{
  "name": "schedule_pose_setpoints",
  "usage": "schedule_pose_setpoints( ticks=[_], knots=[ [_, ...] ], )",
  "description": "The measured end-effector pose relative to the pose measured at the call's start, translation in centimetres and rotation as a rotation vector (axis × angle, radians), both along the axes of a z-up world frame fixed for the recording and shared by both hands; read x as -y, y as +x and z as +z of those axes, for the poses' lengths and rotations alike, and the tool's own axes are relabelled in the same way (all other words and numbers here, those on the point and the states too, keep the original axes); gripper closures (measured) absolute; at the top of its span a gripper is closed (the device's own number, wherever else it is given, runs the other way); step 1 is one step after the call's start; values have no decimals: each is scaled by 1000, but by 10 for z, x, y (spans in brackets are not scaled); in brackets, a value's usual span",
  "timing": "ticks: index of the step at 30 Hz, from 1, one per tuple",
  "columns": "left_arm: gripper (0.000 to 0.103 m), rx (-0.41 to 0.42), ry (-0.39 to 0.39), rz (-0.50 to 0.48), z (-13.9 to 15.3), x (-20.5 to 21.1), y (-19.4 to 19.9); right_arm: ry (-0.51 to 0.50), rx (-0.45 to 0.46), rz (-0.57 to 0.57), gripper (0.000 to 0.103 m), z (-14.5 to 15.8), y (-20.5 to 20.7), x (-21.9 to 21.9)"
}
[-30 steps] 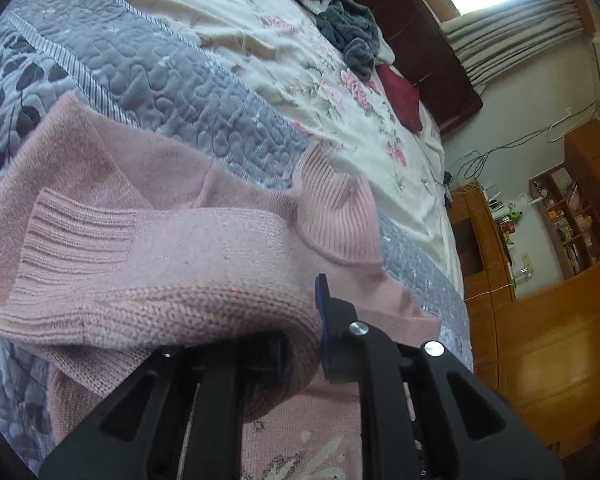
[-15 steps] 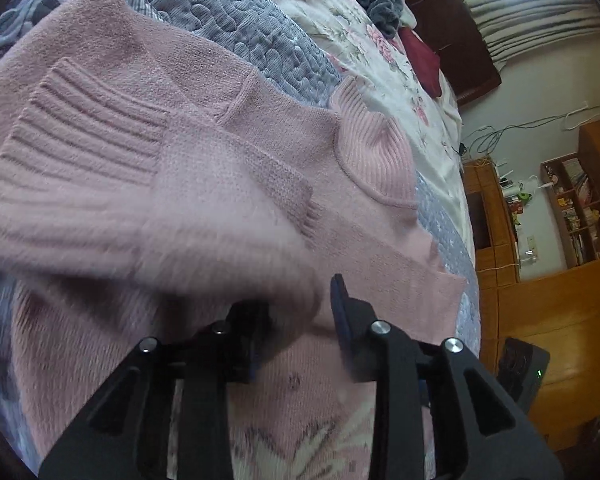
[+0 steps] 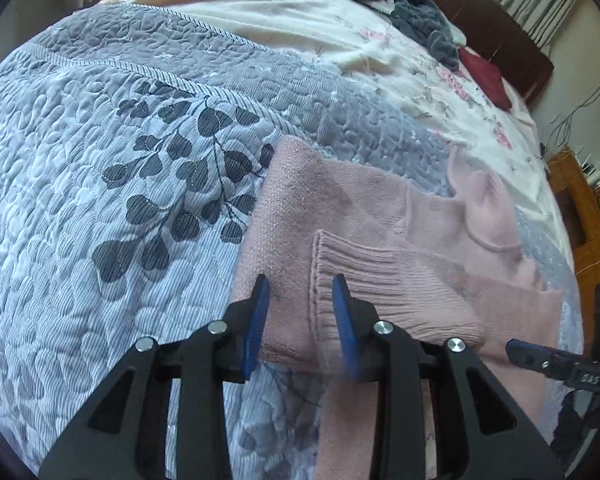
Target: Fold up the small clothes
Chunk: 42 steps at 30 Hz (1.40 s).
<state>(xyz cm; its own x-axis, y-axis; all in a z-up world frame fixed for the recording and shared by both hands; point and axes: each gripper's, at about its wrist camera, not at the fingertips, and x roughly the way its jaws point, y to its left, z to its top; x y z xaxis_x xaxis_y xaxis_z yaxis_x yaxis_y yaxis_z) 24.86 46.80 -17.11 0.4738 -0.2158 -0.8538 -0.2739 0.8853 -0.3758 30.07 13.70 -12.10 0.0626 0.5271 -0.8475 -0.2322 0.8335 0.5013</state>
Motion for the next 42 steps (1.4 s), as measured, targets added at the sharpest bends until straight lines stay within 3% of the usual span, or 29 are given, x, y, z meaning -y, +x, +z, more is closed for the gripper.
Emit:
schedule_pose_setpoints(
  ticks=[4, 8, 10, 12, 13, 17, 23, 28, 33, 36, 38, 39, 40, 42],
  knots=[
    [70, -21, 36, -29, -20, 7, 5, 59, -86, -23, 54, -15, 16, -23],
    [70, -3, -17, -2, -17, 2, -1, 81, -172, -26, 55, -41, 23, -42],
    [69, -2, -27, 0, -13, 0, -3, 92, -169, -8, 79, -48, 21, -50],
    [69, 6, -28, 0, -6, -3, -6, 91, -131, 6, 94, -45, 18, -49],
    [69, 12, -30, 1, -2, -3, -7, 113, -120, 8, 95, -41, 17, -45],
    [69, 57, -43, -6, 15, -1, -7, 158, -31, 2, 95, -5, 17, -15],
    [69, 96, -83, -73, 30, 35, 9, 8, 108, -34, 95, 33, 23, 39],
    [68, 63, -104, -155, 15, 76, 25, -135, 114, -48, 95, 12, 30, 63],
    [71, -23, -106, -142, -23, 81, 36, -236, 82, -24, 94, -27, 30, 60],
    [71, -13, -109, -156, -23, 79, 36, -267, 103, -4, 88, -23, 25, 57],
    [70, -11, -125, -154, -19, 75, 34, -307, 167, -4, 84, -4, 20, 52],
    [69, -6, -132, -149, -15, 72, 32, -319, 215, -1, 81, 9, 16, 48],
    [68, 5, -137, -143, -11, 70, 29, -319, 250, 8, 71, 21, 13, 43],
    [67, 29, -138, -135, -3, 65, 24, -288, 283, 51, 65, 38, 7, 23]
  ],
)
